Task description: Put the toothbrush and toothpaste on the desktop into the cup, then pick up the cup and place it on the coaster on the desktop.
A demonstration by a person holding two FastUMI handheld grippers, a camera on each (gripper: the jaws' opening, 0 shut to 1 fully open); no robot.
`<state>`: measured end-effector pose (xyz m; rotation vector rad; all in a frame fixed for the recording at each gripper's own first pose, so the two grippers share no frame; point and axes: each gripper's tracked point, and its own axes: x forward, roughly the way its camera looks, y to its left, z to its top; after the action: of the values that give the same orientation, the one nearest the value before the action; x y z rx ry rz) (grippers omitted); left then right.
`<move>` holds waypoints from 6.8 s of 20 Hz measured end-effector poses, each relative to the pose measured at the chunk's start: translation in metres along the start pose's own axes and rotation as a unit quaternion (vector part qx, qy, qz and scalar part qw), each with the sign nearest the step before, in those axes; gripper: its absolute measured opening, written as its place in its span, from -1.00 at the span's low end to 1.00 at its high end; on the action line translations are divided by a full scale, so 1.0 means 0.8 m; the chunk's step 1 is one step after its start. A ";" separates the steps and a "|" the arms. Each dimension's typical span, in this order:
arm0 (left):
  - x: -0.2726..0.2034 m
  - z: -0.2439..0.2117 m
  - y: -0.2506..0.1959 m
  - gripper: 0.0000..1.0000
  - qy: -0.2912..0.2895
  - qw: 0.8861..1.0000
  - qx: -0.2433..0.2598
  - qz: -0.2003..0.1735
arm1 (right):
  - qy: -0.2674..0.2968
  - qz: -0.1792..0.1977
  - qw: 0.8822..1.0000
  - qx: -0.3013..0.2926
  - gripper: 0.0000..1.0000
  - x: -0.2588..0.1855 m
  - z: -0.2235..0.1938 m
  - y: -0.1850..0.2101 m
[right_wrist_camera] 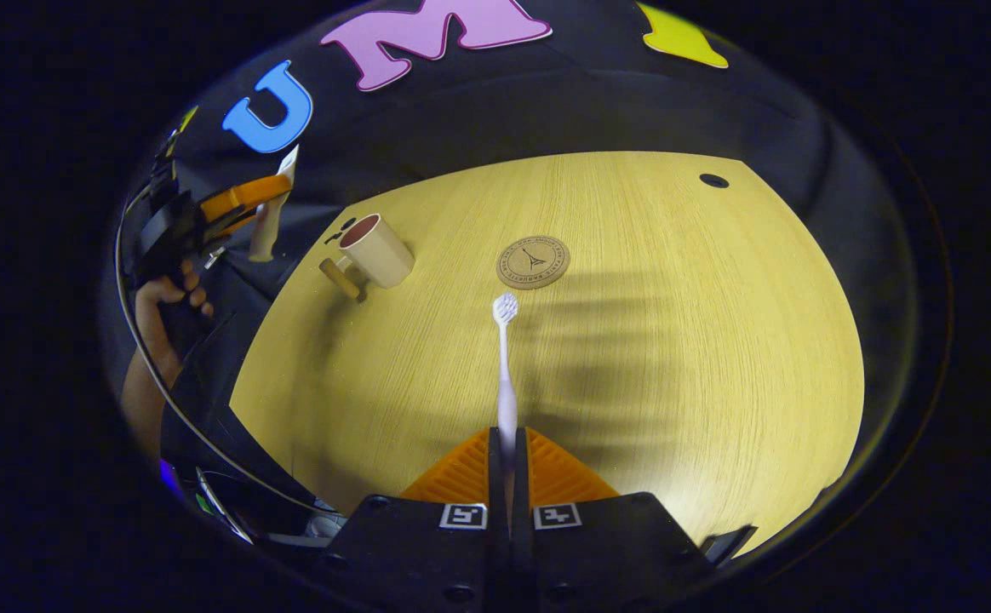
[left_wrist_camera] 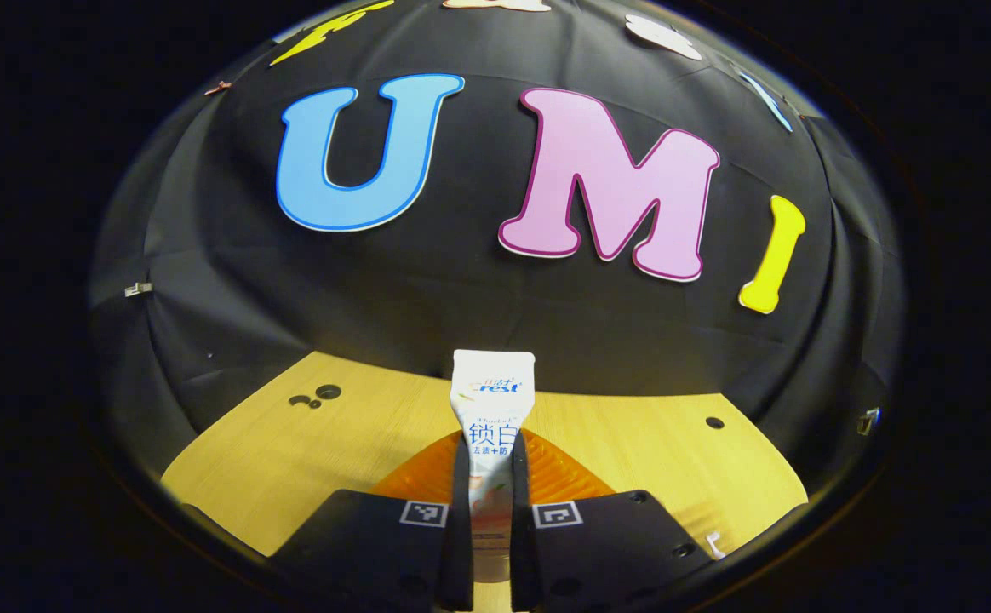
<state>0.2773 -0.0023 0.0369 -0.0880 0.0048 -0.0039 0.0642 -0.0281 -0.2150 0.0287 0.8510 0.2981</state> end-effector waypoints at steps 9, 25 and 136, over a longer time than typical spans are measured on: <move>0.110 -0.016 0.012 -0.58 -0.031 0.998 -0.056 0.011 | 0.023 -0.004 1.000 0.005 -0.90 0.005 0.007 -0.021; 0.122 -0.096 0.035 -0.51 -0.005 0.992 -0.119 0.050 | 0.024 0.003 1.000 -0.004 -0.90 0.023 0.034 -0.011; 0.037 -0.251 0.029 -0.65 0.400 0.900 0.148 -0.088 | -0.264 -0.158 0.943 0.130 0.97 -0.104 0.084 -0.210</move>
<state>0.3058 0.0031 -0.1652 0.2248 0.8221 -0.2221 0.1045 -0.2050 -0.1334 0.2080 0.3453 -0.1280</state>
